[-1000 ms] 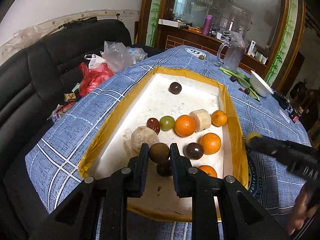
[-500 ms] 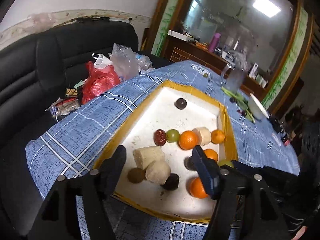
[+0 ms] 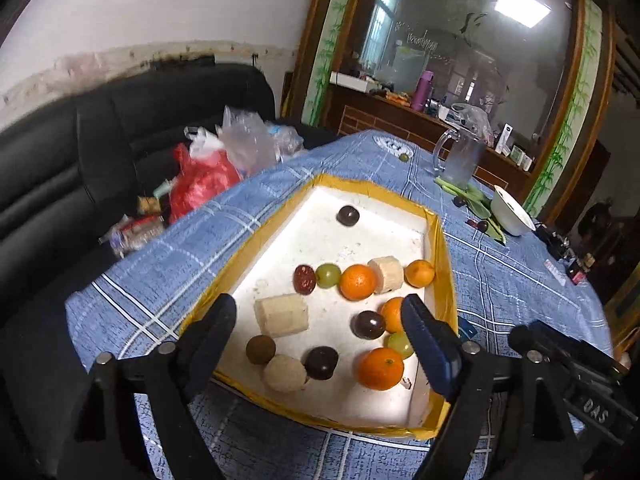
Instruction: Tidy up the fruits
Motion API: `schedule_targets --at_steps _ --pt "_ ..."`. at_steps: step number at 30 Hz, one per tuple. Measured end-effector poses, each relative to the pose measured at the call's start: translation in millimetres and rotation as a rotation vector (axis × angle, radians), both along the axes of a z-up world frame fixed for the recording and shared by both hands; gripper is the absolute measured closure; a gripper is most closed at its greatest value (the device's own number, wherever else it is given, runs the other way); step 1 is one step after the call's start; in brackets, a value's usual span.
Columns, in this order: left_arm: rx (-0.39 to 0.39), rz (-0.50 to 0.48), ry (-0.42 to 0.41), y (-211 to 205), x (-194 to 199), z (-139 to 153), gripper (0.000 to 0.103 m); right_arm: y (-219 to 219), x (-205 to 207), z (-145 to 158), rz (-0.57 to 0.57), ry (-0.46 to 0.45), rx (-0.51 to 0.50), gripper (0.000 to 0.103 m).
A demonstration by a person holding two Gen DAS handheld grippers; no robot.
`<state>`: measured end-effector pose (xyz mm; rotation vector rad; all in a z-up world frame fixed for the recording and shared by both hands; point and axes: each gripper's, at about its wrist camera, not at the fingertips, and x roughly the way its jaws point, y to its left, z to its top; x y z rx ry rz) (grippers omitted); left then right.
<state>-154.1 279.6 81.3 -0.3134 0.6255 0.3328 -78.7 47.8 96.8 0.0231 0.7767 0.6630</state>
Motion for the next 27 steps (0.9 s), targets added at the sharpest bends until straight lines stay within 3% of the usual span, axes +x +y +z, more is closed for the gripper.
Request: schedule_targets --at_steps 2,8,17,27 --pt "0.049 0.014 -0.010 -11 -2 4 0.014 -6 -7 -1 -0.029 -0.016 -0.009 0.041" --pt "0.174 0.058 -0.013 -38 -5 12 0.008 -17 -25 -14 -0.053 -0.018 -0.040 0.039" --pt "0.254 0.063 -0.004 -65 -8 19 0.006 -30 -43 -14 -0.068 -0.040 -0.031 0.031" --pt "0.267 0.006 0.014 -86 -9 19 0.006 -33 -51 -15 -0.067 -0.047 -0.043 0.028"
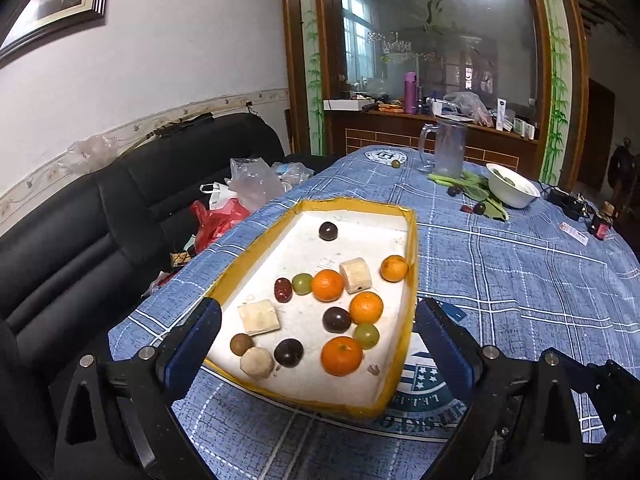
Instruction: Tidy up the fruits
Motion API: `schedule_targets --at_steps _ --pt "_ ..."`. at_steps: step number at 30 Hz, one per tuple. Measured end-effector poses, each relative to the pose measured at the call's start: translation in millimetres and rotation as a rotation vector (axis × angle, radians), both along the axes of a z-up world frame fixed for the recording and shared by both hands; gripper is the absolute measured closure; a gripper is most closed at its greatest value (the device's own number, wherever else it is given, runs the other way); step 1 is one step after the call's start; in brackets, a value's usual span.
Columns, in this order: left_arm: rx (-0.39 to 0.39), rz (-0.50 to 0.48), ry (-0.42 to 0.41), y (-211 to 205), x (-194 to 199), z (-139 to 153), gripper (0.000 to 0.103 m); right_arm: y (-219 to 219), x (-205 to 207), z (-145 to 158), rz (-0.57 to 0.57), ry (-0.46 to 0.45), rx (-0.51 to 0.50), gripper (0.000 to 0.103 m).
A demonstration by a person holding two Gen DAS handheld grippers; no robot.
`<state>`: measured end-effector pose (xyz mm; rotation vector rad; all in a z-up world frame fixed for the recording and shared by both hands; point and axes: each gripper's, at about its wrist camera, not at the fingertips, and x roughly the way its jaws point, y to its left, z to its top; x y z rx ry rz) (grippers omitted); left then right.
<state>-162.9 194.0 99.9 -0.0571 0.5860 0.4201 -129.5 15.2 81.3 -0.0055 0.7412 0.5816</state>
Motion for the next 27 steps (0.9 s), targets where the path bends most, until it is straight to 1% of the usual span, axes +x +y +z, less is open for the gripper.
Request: schedule_targets --at_steps 8,11,12,14,15,16,17,19,21,23,25,27 --pt "-0.006 -0.020 0.004 -7 -2 -1 0.006 -1 -3 -1 -0.006 -0.004 -0.004 0.026" --pt "0.004 -0.020 -0.009 -10 -5 0 0.006 -2 -4 -2 -0.007 -0.003 -0.005 0.026" --pt "0.020 -0.010 -0.026 -12 -8 2 0.006 -3 -4 -2 -0.007 -0.004 -0.006 0.026" --pt "0.063 0.020 -0.079 -17 -17 8 0.006 -3 -6 -1 -0.006 -0.007 -0.005 0.026" --pt "0.096 0.047 -0.133 -21 -26 13 0.005 -3 -7 -1 -0.005 -0.010 -0.004 0.026" --pt "0.119 0.067 -0.184 -25 -34 19 0.000 -2 -7 0 -0.004 -0.012 -0.005 0.026" --pt "0.132 0.075 -0.225 -27 -41 23 0.000 -1 -8 0 -0.002 -0.016 -0.006 0.026" --pt "0.160 0.070 -0.325 -35 -56 31 0.000 -1 -10 1 0.000 -0.023 -0.007 0.026" --pt "0.176 0.042 -0.375 -38 -65 34 0.000 -1 -12 2 0.002 -0.029 -0.008 0.026" --pt "0.184 0.032 -0.374 -41 -69 33 0.000 -1 -13 2 0.002 -0.033 -0.011 0.026" --pt "0.190 0.036 -0.338 -43 -66 30 0.000 -1 -14 2 0.001 -0.033 -0.011 0.026" --pt "0.155 0.003 -0.303 -42 -61 28 0.000 -1 -15 2 0.002 -0.032 -0.009 0.026"
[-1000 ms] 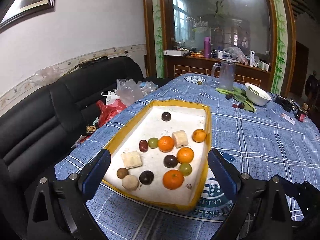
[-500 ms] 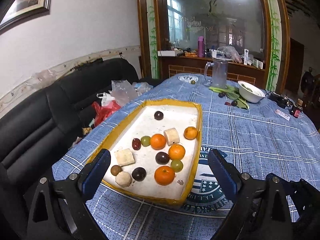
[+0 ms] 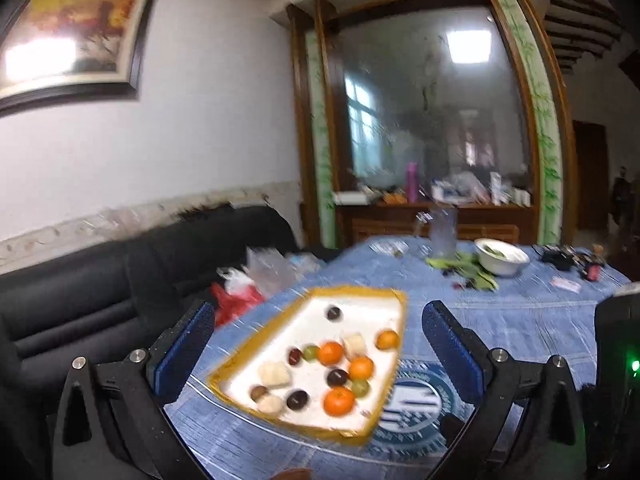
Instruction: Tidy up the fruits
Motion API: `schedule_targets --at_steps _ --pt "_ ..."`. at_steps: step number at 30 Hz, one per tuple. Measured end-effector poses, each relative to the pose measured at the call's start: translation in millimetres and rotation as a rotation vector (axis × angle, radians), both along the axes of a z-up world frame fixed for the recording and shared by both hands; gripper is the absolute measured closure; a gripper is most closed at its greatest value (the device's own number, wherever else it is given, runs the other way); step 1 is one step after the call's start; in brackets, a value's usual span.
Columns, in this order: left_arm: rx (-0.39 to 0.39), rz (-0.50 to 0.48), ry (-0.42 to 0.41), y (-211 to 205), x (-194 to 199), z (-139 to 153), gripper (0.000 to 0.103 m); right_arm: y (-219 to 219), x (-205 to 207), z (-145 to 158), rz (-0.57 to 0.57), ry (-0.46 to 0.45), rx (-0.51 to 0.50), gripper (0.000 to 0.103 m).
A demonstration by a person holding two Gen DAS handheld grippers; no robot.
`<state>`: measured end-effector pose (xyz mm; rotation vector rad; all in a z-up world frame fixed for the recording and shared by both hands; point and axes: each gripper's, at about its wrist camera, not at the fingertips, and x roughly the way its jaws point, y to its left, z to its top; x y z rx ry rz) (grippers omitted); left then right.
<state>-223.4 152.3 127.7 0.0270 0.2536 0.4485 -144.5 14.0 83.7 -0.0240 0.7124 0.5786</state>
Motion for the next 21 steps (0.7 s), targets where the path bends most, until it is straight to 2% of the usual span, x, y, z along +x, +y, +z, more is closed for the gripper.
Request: schedule_targets --at_steps 3,7,11,21 --pt "-0.101 -0.021 0.071 12 10 -8 0.000 1 -2 1 0.003 -0.008 -0.005 0.025" --pt "-0.179 0.012 0.126 28 17 -17 0.000 4 -6 1 0.006 -0.026 -0.023 0.024" --pt "-0.264 0.003 0.172 44 22 -25 0.000 8 -6 0 0.014 -0.028 -0.039 0.023" --pt "-0.336 -0.006 0.239 64 31 -43 0.000 31 -8 -2 0.054 -0.038 -0.101 0.023"
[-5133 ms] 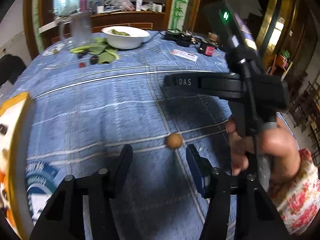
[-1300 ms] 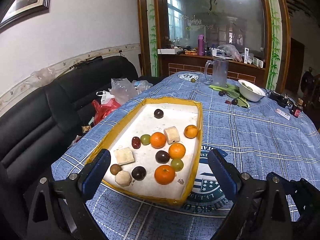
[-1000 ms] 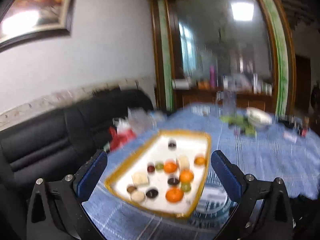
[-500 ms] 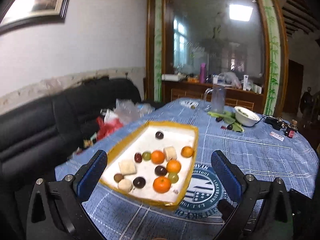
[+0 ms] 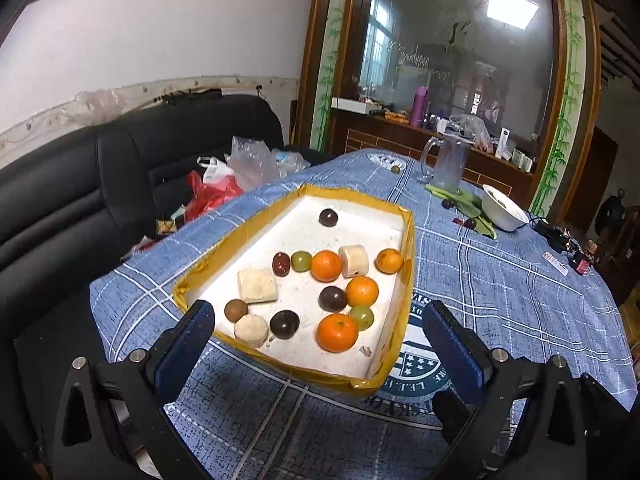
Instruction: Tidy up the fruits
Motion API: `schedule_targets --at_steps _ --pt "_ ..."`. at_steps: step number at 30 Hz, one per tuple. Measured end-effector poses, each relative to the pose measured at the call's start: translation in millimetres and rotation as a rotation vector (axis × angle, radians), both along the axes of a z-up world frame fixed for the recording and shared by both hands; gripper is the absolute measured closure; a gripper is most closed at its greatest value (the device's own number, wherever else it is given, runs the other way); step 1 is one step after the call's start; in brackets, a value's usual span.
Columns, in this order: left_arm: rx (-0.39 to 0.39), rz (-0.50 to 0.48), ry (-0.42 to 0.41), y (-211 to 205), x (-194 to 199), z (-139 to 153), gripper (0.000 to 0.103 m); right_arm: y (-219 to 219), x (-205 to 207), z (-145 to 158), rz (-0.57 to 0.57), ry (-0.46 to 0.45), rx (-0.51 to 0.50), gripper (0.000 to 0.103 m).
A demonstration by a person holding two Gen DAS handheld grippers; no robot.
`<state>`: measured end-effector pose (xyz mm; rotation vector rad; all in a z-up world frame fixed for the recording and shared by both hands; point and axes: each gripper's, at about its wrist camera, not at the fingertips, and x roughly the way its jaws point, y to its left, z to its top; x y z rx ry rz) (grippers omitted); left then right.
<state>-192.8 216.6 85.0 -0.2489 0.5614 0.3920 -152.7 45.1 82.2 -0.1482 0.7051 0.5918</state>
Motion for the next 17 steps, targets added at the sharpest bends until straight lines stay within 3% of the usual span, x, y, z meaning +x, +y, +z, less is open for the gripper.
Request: schedule_targets --at_steps 10,17 --pt "-0.026 0.025 0.037 17 3 -12 0.000 29 0 1 0.057 -0.004 -0.050 0.022" --pt "-0.052 0.024 0.063 27 4 -15 0.000 44 6 -8 0.083 0.043 -0.065 0.022"
